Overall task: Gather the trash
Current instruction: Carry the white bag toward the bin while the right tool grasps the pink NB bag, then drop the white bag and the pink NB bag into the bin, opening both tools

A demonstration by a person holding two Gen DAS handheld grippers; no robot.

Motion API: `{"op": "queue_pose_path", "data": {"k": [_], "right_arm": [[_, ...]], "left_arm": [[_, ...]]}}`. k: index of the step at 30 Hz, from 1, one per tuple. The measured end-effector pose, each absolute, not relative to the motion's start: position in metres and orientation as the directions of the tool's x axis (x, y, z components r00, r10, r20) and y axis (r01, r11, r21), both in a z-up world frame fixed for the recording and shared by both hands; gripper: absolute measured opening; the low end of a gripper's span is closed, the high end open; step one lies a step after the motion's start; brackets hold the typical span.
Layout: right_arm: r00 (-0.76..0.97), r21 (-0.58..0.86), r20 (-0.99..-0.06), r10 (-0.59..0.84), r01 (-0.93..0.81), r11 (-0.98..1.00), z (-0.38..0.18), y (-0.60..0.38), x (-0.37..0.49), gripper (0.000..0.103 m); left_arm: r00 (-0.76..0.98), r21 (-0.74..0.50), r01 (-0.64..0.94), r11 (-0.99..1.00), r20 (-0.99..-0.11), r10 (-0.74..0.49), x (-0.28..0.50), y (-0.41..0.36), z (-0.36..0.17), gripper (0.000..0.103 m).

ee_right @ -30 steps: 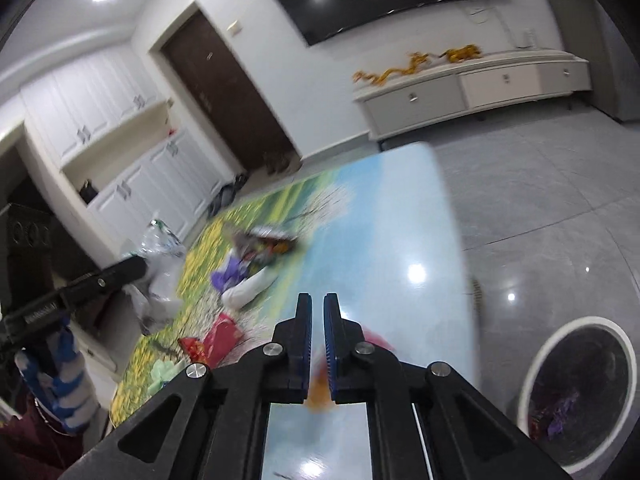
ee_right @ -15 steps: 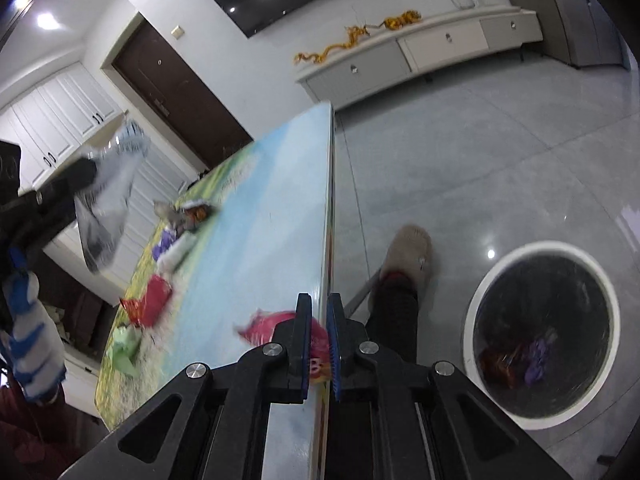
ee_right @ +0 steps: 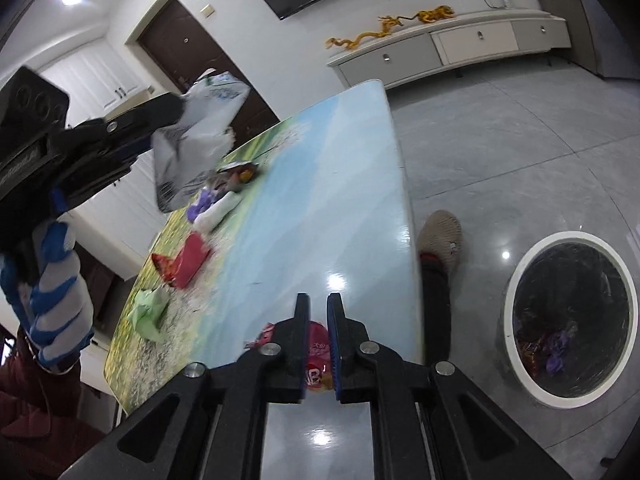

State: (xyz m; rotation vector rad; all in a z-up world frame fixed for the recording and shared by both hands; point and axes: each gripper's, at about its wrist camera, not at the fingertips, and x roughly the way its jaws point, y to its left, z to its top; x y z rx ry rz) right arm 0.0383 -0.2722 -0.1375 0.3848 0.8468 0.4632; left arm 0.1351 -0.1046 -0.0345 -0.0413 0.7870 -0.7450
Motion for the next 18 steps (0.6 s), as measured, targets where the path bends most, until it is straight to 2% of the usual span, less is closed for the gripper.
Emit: {"op": "queue_pose_path", "data": {"k": [1,2,13,18], "right_arm": [[0.585,0.487,-0.620,0.523,-0.235,0.841,-0.134,-0.272,0.036,0.062],[0.597,0.468,-0.620,0.509,-0.239,0.851,-0.130,-0.272,0.032,0.068],[0.556,0.254,-0.708,0.436,-0.375,0.891,-0.139,-0.240,0.020,0.068],[0.546,0.221,-0.724,0.423,-0.397,0.891,-0.151,-0.230,0.027,0.045]], "left_arm": [[0.470,-0.302,0.589,0.749,-0.627,-0.622,0.135,-0.102,-0.035,0.019],[0.470,-0.304,0.587,0.750,-0.626,-0.622,0.135,-0.100,-0.035,0.019],[0.469,-0.309,0.577,0.756,-0.633,-0.616,0.125,-0.093,-0.041,0.019],[0.476,-0.295,0.573,0.765,-0.640,-0.603,0.123,-0.093,-0.040,0.019]]}}
